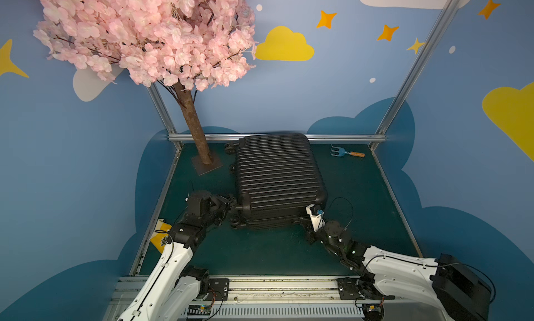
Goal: Open the suitcase zippers
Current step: Unzip the zipper on the suitcase.
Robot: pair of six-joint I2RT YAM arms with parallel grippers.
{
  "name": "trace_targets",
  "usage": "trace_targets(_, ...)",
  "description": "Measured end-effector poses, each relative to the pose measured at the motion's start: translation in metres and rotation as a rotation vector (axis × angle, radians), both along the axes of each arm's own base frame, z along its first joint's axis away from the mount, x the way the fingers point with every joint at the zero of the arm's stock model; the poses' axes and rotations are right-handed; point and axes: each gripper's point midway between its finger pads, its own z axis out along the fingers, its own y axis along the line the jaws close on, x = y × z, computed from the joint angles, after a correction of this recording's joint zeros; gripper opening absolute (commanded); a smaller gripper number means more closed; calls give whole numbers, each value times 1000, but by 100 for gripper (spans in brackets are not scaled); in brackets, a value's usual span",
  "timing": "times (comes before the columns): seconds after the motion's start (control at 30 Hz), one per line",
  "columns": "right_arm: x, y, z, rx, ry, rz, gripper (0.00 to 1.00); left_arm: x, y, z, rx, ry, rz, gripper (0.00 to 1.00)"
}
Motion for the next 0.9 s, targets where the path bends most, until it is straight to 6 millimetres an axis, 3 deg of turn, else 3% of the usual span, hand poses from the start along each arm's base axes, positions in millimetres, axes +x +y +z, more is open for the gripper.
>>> trace_targets(0.27, 5, -6, 1, -19, -16, -46, 0, 1, 1, 0, 0, -5, 5, 2)
trace_targets(0.43, 10, -36, 10, -83, 14, -187, 0, -2, 0, 1, 2, 4, -7, 2)
trace_targets(0.67, 22, -100, 12, -115, 14, -412, 0, -6, -2, -1, 1, 21, -28, 2)
trace_targets(0.9, 41, -122, 8, -126, 27, -492, 0, -7, -5, 2, 46, 44, -75, 2)
